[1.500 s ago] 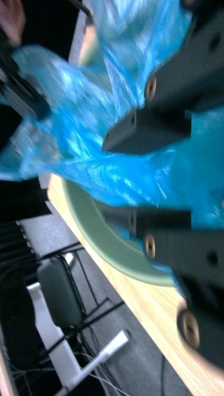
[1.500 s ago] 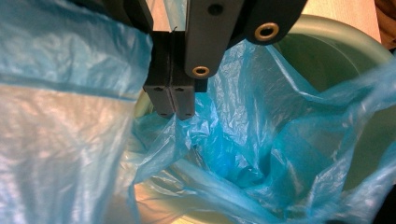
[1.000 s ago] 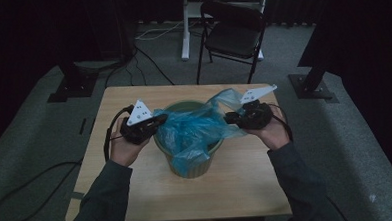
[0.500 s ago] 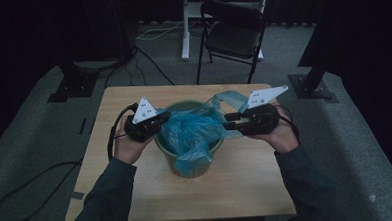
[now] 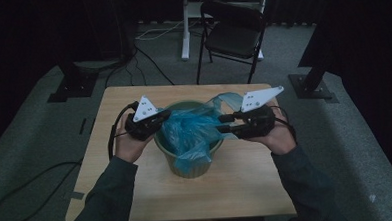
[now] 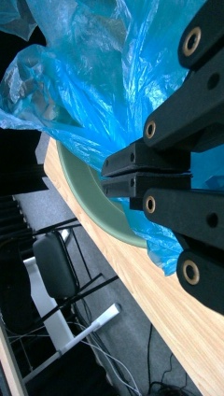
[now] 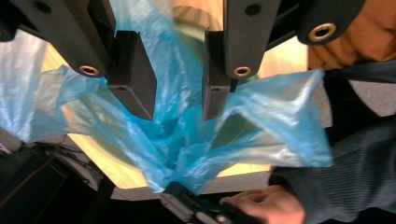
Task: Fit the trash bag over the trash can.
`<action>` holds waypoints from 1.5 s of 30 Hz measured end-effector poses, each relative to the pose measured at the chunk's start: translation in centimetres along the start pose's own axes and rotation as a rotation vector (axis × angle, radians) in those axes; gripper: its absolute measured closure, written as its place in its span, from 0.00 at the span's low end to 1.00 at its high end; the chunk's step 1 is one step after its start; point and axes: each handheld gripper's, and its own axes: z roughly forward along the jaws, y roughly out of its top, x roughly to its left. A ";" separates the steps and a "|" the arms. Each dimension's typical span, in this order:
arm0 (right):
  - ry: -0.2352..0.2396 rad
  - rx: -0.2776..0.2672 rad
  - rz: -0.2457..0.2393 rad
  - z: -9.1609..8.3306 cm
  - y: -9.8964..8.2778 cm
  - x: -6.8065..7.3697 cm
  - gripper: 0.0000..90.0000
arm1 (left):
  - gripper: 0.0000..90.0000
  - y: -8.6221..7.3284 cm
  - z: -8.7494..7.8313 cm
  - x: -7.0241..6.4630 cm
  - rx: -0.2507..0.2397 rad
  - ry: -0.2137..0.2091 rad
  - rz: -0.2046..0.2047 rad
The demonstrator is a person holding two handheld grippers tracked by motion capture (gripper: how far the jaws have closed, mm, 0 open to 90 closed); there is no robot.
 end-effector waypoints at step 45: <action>-0.207 0.273 -0.025 9.9 1.7 -7.3 0.63 | 0.98 -1.6 1.3 2.2 0.050 0.103 0.004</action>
